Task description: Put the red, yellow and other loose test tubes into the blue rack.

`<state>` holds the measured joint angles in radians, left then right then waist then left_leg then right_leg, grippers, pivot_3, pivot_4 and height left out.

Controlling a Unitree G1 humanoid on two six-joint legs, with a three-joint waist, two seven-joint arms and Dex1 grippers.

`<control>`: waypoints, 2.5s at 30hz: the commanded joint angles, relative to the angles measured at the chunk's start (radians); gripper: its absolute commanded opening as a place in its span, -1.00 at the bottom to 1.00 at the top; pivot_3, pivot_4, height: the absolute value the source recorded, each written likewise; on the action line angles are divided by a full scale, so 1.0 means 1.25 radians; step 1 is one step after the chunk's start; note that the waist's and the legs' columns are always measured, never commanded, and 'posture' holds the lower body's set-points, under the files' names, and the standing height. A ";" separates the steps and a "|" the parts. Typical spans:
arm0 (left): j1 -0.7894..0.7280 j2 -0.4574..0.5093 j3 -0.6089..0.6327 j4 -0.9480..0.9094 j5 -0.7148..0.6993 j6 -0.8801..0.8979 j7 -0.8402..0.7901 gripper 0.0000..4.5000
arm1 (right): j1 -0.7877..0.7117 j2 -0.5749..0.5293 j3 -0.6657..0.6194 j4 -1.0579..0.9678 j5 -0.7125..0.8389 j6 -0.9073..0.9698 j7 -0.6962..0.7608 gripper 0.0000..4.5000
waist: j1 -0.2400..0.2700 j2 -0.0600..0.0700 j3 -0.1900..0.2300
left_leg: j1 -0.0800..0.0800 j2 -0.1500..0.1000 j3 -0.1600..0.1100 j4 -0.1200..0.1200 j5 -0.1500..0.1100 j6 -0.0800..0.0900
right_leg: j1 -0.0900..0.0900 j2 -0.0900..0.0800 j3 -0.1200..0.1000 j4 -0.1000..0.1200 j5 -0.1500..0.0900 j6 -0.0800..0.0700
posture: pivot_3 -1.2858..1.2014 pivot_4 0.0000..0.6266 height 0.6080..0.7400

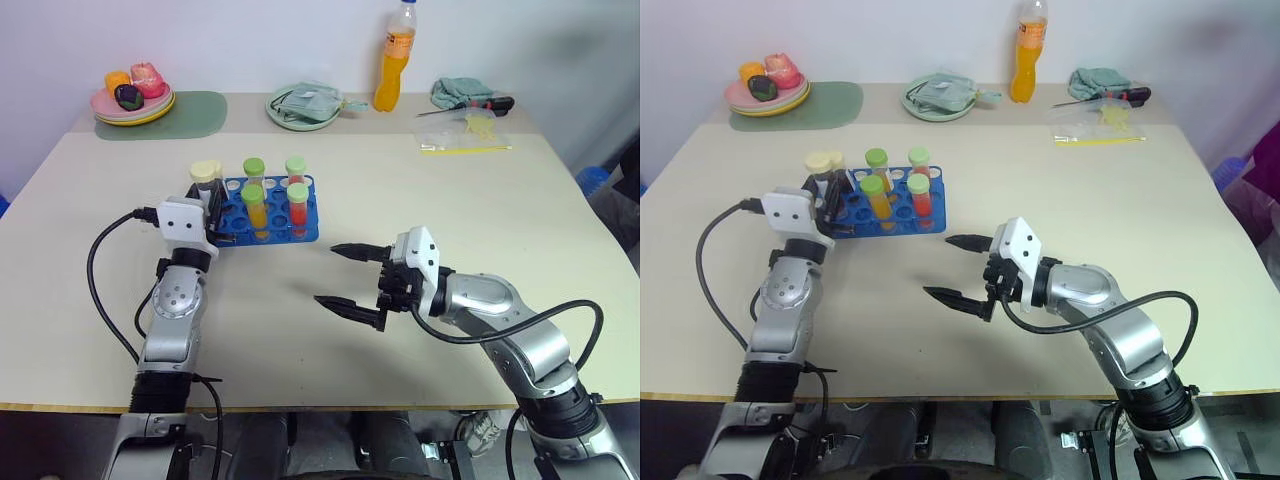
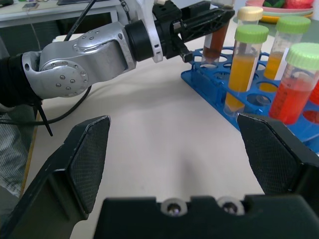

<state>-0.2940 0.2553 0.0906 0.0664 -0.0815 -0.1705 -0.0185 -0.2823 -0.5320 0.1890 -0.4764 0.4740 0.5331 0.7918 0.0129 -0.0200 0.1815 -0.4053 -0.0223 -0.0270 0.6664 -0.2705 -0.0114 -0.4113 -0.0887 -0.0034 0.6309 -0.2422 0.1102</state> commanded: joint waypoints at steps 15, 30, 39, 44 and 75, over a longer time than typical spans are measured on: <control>0.023 -0.065 0.021 -0.059 -0.026 0.054 -0.024 -0.64 | 0.001 -0.003 -0.008 -0.015 -0.017 -0.034 0.019 1.00 | 0.000 0.000 0.000 | 0.001 0.000 0.000 0.000 0.000 0.000 | 0.001 0.000 0.000 0.000 0.000 0.000 | 0.03 -0.52 1.00; 0.025 -0.051 0.042 -0.029 0.020 0.031 -0.004 -0.64 | 0.007 0.001 -0.006 -0.022 -0.020 -0.027 0.018 1.00 | -0.001 0.000 0.000 | 0.001 0.000 0.000 0.000 0.000 0.000 | 0.001 0.001 0.000 0.000 0.000 0.000 | 0.03 -0.52 1.00; 0.020 -0.057 0.042 -0.014 0.019 0.028 -0.005 -0.64 | 0.008 0.000 -0.006 -0.024 -0.019 -0.027 0.018 1.00 | -0.001 0.000 0.000 | 0.002 0.000 0.000 0.000 0.000 0.000 | 0.002 0.001 0.000 0.000 0.000 0.000 | 0.03 -0.52 1.00; 0.020 -0.056 0.041 -0.007 0.024 0.024 -0.002 -0.64 | 0.007 0.001 -0.005 -0.023 -0.019 -0.027 0.018 1.00 | -0.001 0.000 0.000 | 0.002 0.000 0.000 0.000 0.000 0.000 | 0.002 0.001 0.000 0.000 0.000 0.000 | 0.03 -0.52 1.00; 0.405 0.337 0.317 -0.316 -0.273 0.303 -0.440 0.69 | 0.151 -0.234 -0.441 0.101 0.060 0.025 0.056 1.00 | 0.003 0.002 0.000 | 0.001 0.002 0.000 -0.001 0.000 0.000 | 0.002 -0.001 0.000 -0.003 -0.003 -0.005 | 0.03 -0.52 1.00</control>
<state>0.2150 0.6552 0.4378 -0.3341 -0.3948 0.2113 -0.5174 -0.1097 -0.8023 -0.2970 -0.3645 0.5526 0.5881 0.8436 0.0167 -0.0176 0.1820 -0.4035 -0.0198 -0.0267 0.6652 -0.2708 -0.0114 -0.4088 -0.0895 -0.0033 0.6272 -0.2459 0.1036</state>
